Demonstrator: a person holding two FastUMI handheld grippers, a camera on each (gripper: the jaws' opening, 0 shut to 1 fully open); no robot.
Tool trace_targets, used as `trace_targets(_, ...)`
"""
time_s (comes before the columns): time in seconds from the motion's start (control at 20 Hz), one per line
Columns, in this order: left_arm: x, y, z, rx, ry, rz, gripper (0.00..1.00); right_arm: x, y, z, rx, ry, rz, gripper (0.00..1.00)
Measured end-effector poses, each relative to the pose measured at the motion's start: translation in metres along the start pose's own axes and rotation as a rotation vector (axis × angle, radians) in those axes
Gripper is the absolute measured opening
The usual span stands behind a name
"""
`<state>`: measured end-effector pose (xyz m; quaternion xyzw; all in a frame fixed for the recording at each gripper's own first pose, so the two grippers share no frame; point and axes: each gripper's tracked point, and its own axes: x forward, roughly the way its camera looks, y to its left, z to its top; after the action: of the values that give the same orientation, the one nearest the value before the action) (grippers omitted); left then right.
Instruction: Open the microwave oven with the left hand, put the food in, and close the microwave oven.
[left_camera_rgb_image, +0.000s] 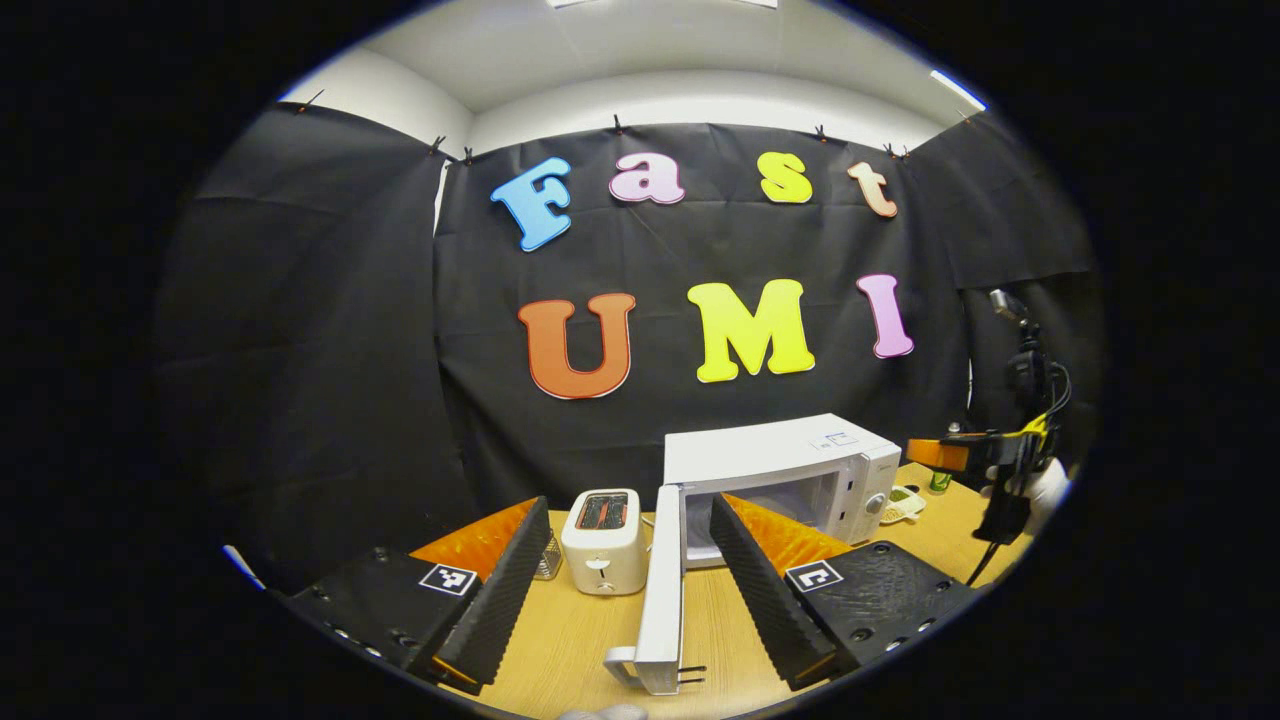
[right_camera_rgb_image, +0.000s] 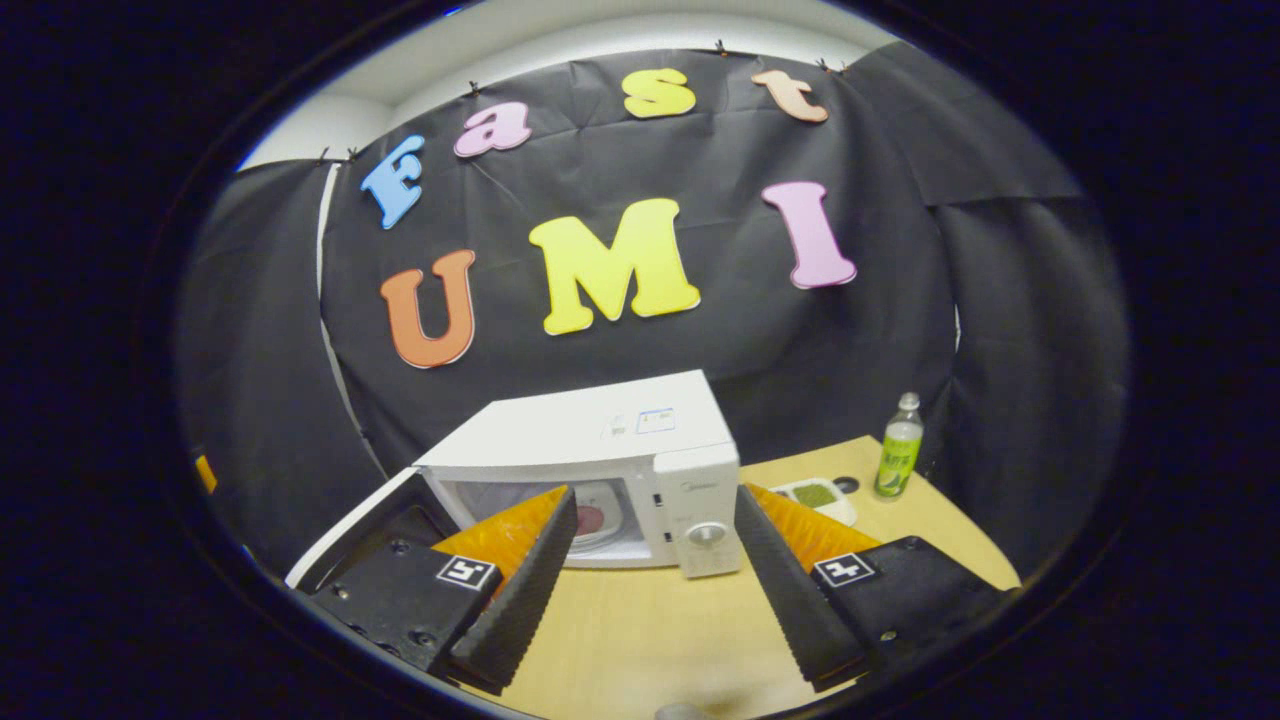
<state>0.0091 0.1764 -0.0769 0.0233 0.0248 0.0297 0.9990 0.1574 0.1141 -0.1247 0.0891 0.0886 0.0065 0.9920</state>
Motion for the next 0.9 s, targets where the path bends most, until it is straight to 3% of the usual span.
trace_targets(0.3,0.007,-0.001,-0.006,-0.007,0.009,-0.003,0.96,-0.072,-0.076,0.050,-0.057,-0.059,-0.114,1.00)
trace_targets(0.35,0.008,-0.002,-0.006,-0.011,0.010,-0.005,0.89,-0.080,-0.082,0.055,-0.065,-0.070,-0.122,1.00)
trace_targets(0.4,0.008,-0.001,-0.004,-0.016,0.006,-0.008,0.96,-0.088,-0.087,0.059,-0.073,-0.075,-0.133,1.00)
trace_targets(0.45,0.010,-0.002,-0.003,-0.022,0.004,-0.014,0.96,-0.096,-0.093,0.063,-0.075,-0.079,-0.139,1.00)
trace_targets(0.5,0.011,-0.005,-0.003,-0.028,0.002,-0.017,0.89,-0.102,-0.095,0.066,-0.075,-0.083,-0.141,1.00)
trace_targets(0.55,0.012,-0.003,-0.003,-0.033,-0.001,-0.015,0.94,-0.106,-0.096,0.068,-0.073,-0.084,-0.139,1.00)
trace_targets(0.6,0.014,-0.005,-0.005,-0.043,0.006,-0.021,0.72,-0.111,-0.097,0.069,-0.077,-0.081,-0.140,0.91)
trace_targets(0.75,0.011,-0.011,-0.007,-0.037,0.005,-0.058,0.49,-0.119,-0.097,0.070,-0.072,-0.071,-0.128,0.92)
trace_targets(0.85,0.010,0.002,-0.007,-0.011,-0.011,-0.025,0.17,-0.124,-0.100,0.072,-0.068,-0.071,-0.128,0.92)
trace_targets(0.9,0.010,0.007,-0.007,-0.014,-0.022,-0.017,0.17,-0.128,-0.100,0.074,-0.061,-0.071,-0.122,0.92)
